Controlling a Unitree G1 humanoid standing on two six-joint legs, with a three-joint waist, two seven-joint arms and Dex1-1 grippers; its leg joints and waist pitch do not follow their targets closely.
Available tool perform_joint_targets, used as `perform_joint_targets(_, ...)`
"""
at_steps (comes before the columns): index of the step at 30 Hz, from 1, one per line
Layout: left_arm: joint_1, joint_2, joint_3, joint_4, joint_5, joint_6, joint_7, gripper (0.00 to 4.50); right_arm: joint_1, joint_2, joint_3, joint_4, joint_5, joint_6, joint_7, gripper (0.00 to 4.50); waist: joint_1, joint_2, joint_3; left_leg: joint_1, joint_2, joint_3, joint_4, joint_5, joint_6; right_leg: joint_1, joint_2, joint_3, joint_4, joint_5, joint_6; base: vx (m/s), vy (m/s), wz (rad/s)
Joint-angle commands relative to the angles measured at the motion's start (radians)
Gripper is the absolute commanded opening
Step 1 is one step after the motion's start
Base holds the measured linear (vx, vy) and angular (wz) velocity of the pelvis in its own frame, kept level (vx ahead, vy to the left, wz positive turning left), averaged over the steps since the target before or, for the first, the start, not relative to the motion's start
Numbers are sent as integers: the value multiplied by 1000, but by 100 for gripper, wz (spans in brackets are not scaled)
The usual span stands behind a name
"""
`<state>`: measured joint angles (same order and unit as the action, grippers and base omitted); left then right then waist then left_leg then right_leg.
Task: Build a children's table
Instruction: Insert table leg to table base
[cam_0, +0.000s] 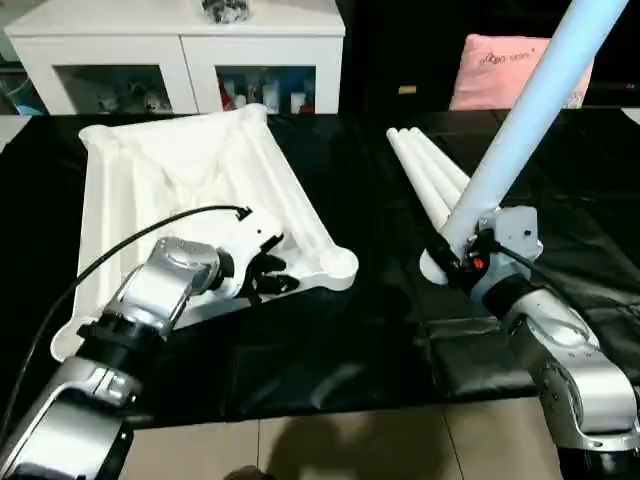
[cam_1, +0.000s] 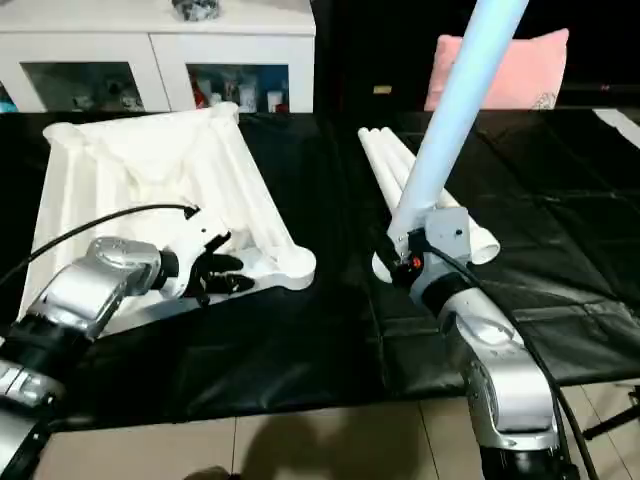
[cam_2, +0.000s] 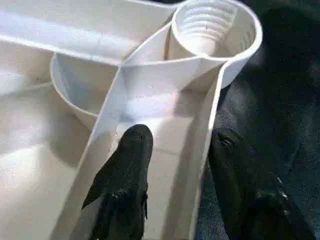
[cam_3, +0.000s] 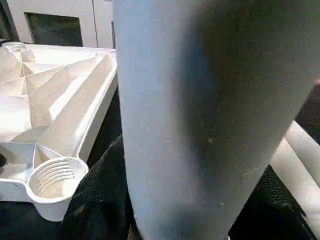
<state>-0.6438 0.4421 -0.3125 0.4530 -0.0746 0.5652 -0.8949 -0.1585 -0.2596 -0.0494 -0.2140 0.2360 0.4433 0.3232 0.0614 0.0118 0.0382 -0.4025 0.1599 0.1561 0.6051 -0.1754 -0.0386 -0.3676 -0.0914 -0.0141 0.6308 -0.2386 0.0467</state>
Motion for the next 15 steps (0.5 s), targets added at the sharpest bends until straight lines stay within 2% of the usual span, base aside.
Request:
perform_joint_targets(1, -22, 6, -4, 11, 23, -6, -2, 164, -6, -3, -4, -1, 11, -15, 5, 193, 3, -2, -59, 30, 46, -8, -76, -119, 30, 30, -39, 18, -61, 84, -262, 0, 0, 0)
perform_joint_targets(3, -22, 7, -8, 19, 29, -9, -3, 139, -4, -3, -4, -1, 11, -16, 6, 193, 3, -1, -58, 30, 47, -8, -77, -129, 27, 29, -39, 18, -62, 74, -262, 0, 0, 0)
perform_joint_targets(15, -33, 7, -10, 31, 36, -27, -26, 53, 2, 0, 2, -3, 6, -22, 15, 193, 2, -1, -57, 31, 48, -8, -79, -144, 23, 28, -41, 19, -64, 64, -263, 0, 0, 0)
